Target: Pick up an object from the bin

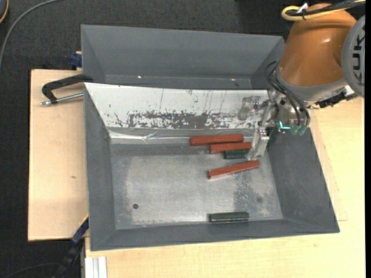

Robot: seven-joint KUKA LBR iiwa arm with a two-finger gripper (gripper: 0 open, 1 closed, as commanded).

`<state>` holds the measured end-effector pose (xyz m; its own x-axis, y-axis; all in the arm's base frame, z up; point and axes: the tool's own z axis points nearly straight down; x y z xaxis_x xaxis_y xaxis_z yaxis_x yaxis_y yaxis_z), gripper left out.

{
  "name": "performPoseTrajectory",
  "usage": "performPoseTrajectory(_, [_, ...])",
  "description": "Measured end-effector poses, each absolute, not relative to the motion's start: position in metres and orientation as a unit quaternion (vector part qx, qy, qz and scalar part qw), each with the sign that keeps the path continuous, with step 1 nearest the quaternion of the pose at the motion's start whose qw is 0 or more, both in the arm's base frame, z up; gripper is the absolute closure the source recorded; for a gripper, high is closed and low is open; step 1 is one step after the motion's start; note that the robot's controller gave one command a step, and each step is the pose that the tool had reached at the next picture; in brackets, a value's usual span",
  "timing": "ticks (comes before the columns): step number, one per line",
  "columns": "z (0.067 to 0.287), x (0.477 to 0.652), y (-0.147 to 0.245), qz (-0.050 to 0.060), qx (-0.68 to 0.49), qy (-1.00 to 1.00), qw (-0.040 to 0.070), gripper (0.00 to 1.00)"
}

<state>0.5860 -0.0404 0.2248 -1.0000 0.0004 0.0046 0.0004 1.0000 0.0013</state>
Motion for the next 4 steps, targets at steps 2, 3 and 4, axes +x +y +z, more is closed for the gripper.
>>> performPoseTrajectory(2, [0.069, 0.575, -0.079, -0.001, 0.098, -0.995, -0.003, 0.0])
performPoseTrajectory(3, [0.076, 0.578, -0.077, 0.0, 0.1, -0.995, -0.008, 1.0])
performPoseTrajectory(4, [0.075, 0.596, -0.107, 0.001, 0.471, -0.882, -0.004, 1.0])
